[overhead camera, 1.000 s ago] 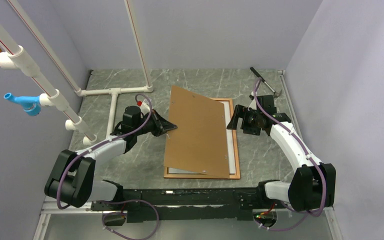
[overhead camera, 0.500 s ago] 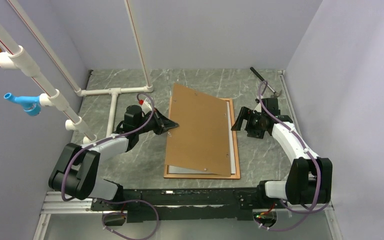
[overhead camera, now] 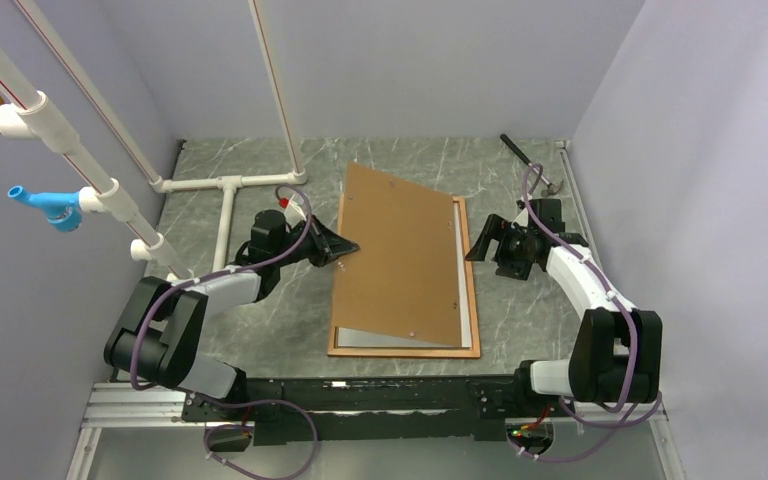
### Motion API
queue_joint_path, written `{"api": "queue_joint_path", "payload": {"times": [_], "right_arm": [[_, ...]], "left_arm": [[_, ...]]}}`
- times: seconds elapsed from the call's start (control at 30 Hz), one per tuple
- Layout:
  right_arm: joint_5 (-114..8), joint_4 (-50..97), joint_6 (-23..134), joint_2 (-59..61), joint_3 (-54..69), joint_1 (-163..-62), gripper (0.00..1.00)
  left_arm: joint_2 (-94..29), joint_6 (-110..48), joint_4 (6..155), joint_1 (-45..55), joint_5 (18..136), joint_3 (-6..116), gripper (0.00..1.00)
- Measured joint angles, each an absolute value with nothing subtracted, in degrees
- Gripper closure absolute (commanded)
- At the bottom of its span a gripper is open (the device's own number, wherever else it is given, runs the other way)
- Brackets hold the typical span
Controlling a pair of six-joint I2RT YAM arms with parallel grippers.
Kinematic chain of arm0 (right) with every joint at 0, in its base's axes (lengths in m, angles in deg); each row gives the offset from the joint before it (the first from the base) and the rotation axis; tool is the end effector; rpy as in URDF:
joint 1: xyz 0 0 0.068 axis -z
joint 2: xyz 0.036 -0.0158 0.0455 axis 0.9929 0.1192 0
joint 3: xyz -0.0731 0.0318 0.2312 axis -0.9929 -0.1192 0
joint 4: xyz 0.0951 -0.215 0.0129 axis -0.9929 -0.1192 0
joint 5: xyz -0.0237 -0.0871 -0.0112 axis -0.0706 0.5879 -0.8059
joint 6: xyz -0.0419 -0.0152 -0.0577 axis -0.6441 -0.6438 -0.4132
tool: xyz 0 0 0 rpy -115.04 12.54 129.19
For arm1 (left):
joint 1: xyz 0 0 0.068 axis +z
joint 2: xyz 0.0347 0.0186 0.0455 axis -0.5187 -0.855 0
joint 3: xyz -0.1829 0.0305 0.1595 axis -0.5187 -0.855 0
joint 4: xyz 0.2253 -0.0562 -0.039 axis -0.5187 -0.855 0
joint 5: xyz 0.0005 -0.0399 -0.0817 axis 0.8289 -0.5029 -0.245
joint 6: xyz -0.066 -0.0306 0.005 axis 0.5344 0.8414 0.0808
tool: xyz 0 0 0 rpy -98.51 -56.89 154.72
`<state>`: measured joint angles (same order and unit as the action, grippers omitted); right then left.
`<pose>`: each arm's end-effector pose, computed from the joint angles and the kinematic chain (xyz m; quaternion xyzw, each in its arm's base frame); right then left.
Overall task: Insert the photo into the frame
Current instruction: Place the photo frame item in the photo frame.
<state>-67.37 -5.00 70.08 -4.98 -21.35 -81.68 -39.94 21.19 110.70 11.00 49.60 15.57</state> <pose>0.2493 0.0159 0.1792 0.1378 0.9348 0.2252 0.2376 0.2634 -0.1346 0.1814 -0.1206 0.7811 -0.5596 0.2493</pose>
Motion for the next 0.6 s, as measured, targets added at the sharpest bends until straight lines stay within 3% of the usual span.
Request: {"api": "queue_joint_path", "payload": {"times": [0.6], "right_arm": [[-69.3,-2.8,71.5,-3.1,-23.1,-81.2,0.07]], "left_arm": [[-40.6,21.5,110.5,8.8,50.4,15.7,1.0]]}}
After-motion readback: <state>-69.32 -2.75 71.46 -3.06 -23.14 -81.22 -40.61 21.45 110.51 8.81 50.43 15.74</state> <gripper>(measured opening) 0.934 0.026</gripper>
